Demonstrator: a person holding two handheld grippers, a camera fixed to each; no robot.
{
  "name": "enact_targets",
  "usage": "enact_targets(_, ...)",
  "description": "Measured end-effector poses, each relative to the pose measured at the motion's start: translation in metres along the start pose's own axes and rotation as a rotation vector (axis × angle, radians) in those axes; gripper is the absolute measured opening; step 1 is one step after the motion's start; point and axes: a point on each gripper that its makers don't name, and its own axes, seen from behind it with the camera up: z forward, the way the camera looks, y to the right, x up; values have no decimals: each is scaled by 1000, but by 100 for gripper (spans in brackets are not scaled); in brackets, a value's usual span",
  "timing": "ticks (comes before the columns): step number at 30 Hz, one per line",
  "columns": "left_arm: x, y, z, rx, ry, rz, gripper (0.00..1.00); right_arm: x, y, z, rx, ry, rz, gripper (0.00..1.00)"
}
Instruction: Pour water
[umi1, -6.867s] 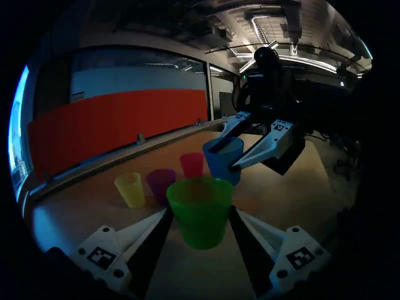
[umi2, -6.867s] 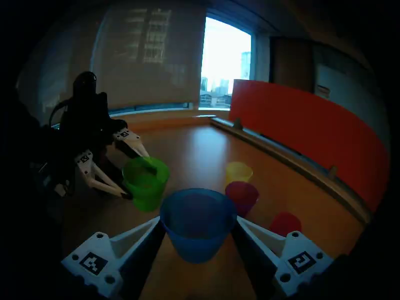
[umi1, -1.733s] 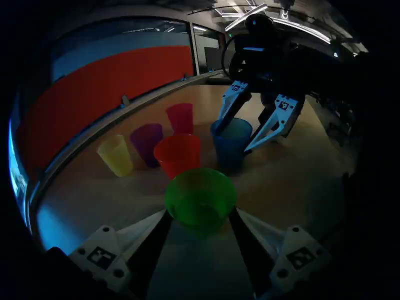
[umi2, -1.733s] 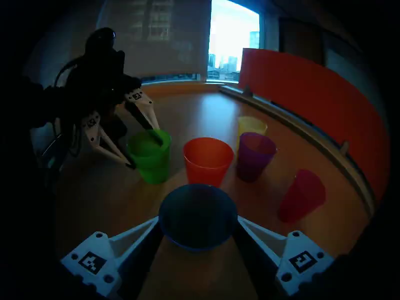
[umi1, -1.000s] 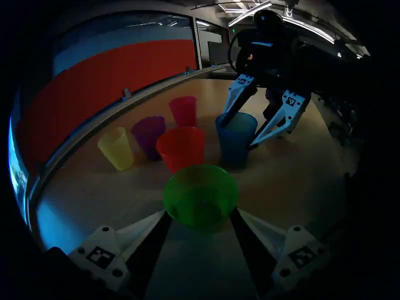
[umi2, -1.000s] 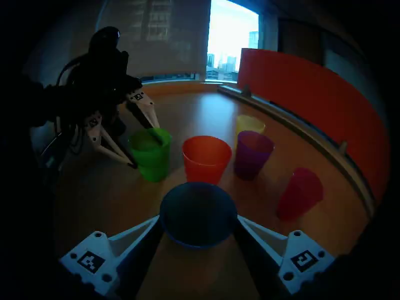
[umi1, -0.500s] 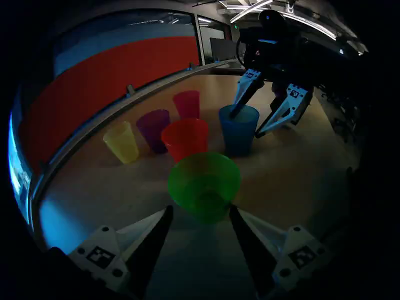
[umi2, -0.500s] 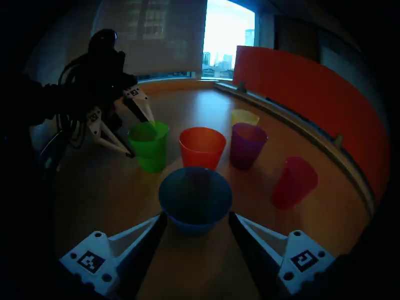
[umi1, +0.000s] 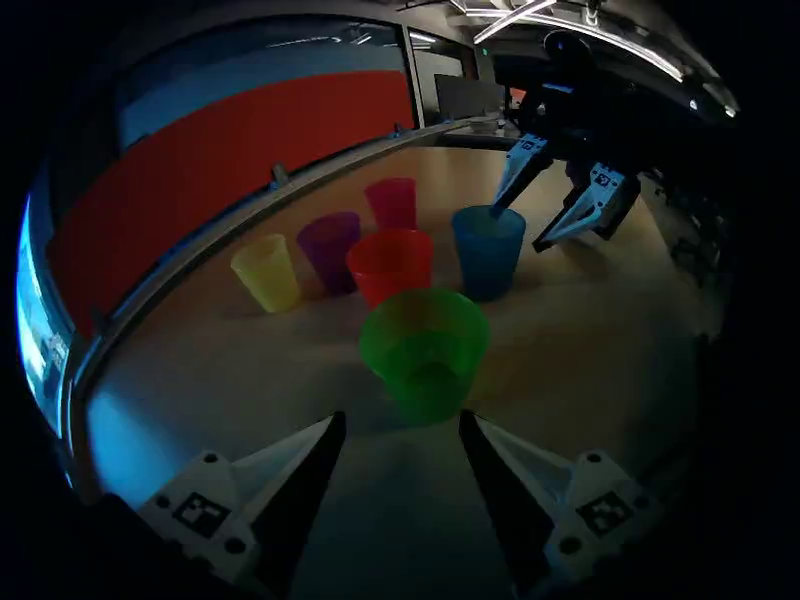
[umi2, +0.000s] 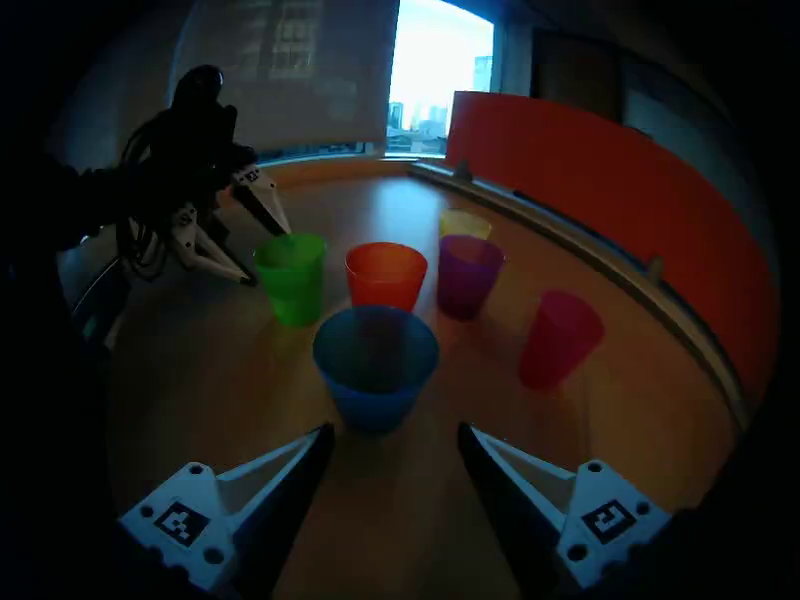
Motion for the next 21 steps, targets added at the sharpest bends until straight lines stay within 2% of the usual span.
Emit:
enact_targets(9, 3, -5, -16, 50, 27, -21, 83, 1, -2, -13, -29, 19, 29, 95)
enact_targets(12, 4, -9, -23, 80, 48, -48, 83, 0, 0, -17, -48, 23, 43, 95)
enact_targets(15, 6, -17, -30, 123, 78, -90, 83, -2, 3, -21, -78, 23, 62, 95)
enact_targets(21, 13, -42, -47, 239, 156, -185, 83, 0, 12, -28, -153, 49, 101, 95)
